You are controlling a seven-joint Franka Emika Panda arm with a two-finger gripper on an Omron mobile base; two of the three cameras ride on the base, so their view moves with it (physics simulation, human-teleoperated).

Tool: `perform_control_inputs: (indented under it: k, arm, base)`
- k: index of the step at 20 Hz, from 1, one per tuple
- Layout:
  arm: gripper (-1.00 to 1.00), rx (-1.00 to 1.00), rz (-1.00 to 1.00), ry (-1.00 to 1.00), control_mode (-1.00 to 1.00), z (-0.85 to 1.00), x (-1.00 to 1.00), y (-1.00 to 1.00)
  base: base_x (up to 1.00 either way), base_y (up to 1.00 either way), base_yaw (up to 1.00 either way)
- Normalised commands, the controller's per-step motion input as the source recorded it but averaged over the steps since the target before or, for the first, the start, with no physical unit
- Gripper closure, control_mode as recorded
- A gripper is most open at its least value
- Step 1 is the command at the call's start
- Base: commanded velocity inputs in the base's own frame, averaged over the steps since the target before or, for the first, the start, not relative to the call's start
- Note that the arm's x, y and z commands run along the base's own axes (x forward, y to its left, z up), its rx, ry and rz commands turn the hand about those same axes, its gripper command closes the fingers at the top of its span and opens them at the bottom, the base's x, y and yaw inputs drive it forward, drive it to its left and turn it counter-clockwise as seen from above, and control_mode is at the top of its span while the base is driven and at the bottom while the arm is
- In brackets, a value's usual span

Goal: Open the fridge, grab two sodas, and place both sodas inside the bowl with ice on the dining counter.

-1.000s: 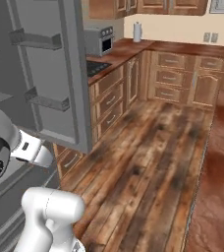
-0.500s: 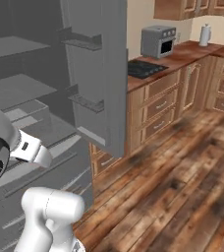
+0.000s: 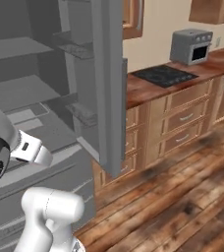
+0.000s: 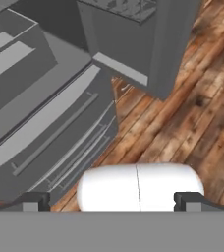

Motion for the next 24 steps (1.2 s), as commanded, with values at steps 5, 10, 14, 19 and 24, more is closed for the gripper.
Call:
perform_control_inputs:
  k: [5,10,14,19,24]
  arm:
    - [-1.00,0.00,0.00,0.00,1.00,0.00,0.00,0.00]
    - [-1.00,0.00,0.00,0.00,1.00,0.00,0.00,0.00]
    - [-1.00,0.00,0.00,0.00,1.00,0.00,0.00,0.00]
    - [-1.00,0.00,0.00,0.00,1.00,0.00,0.00,0.00]
    - [-1.00,0.00,0.00,0.00,1.00,0.00,0.00,0.00]
  base:
    - [0.37,-0.42,0.34]
    - [0.16,-0.03,0.46]
    - [0.30,0.03,0.50]
    - [0.65,0.00,0.43]
    - [0.77,0.00,0.39]
